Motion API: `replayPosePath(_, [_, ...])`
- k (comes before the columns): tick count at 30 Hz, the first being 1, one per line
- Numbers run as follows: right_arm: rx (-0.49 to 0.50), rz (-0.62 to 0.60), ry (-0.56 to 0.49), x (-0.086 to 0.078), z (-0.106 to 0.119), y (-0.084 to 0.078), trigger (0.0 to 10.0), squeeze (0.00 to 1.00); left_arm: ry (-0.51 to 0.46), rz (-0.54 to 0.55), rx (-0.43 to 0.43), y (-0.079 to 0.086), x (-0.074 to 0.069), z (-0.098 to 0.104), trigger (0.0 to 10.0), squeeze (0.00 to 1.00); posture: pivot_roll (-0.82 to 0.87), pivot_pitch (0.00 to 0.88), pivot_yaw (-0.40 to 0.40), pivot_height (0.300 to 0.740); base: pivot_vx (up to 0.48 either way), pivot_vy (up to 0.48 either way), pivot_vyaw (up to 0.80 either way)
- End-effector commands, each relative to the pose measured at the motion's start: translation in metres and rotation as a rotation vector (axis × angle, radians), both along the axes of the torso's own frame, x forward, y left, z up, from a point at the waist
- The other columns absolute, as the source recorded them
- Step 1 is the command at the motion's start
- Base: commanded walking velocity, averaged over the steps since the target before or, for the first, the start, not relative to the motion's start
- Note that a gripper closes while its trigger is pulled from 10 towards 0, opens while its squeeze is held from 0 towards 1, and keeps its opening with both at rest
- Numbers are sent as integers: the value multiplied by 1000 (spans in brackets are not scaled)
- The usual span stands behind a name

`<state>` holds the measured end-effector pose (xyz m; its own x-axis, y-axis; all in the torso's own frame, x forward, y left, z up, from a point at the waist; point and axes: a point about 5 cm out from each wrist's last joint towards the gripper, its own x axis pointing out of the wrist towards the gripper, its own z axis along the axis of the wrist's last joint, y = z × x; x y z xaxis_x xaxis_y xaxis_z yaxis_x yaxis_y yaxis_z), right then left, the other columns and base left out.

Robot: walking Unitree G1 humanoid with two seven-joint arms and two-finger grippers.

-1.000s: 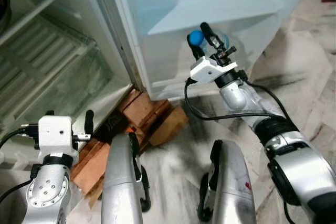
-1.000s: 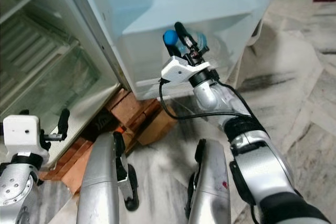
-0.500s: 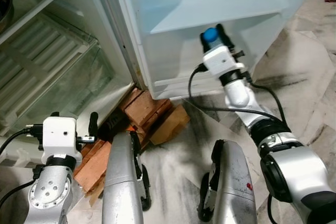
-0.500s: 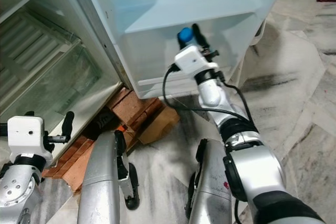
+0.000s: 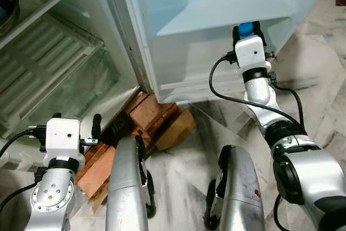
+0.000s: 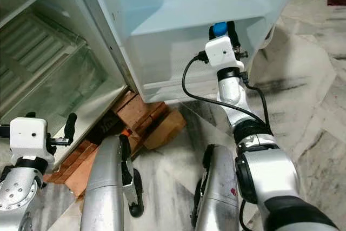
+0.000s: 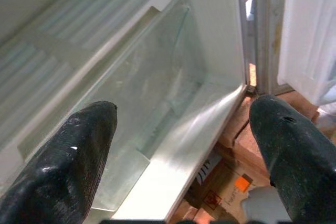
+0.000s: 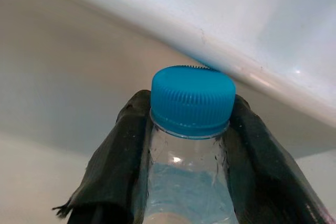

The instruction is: Restocking fridge

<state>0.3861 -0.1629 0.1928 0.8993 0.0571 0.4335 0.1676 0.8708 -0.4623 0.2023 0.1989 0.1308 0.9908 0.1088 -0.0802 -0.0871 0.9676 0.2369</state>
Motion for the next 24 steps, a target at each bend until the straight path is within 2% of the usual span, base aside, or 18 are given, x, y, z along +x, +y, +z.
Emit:
replayPosePath(1, [-5,-4,104,-1,-21,5,10000,0,10,-11,4,1,-3,1,10000,0,266,336,77,542,0,0,0])
replayPosePath(5, [-10,75,72,1,-10,19,10000,0,9,-15,3,1,-1,1,10000,0,263,329,70,542,0,0,0])
replayPosePath(7, [-33,141,-2,-1,2,29,10000,0,-5,-25,-13,-1,4,2,10000,0,248,311,56,542,0,0,0])
replayPosePath(11, [-39,217,-77,-8,7,32,10000,0,-16,-23,-28,-4,11,0,10000,0,217,289,40,542,0,0,0])
replayPosePath(13, [-120,270,-129,-15,6,38,10000,0,-23,-27,-42,-9,13,-2,10000,0,202,280,30,542,0,0,0])
replayPosePath(19, [-159,254,-128,-12,8,36,10000,0,-28,-24,-46,-14,11,-3,10000,0,212,286,25,542,0,0,0])
replayPosePath(24, [-245,248,-183,-9,18,46,10000,0,-30,6,-16,-7,0,1,10000,0,257,316,35,542,0,0,0])
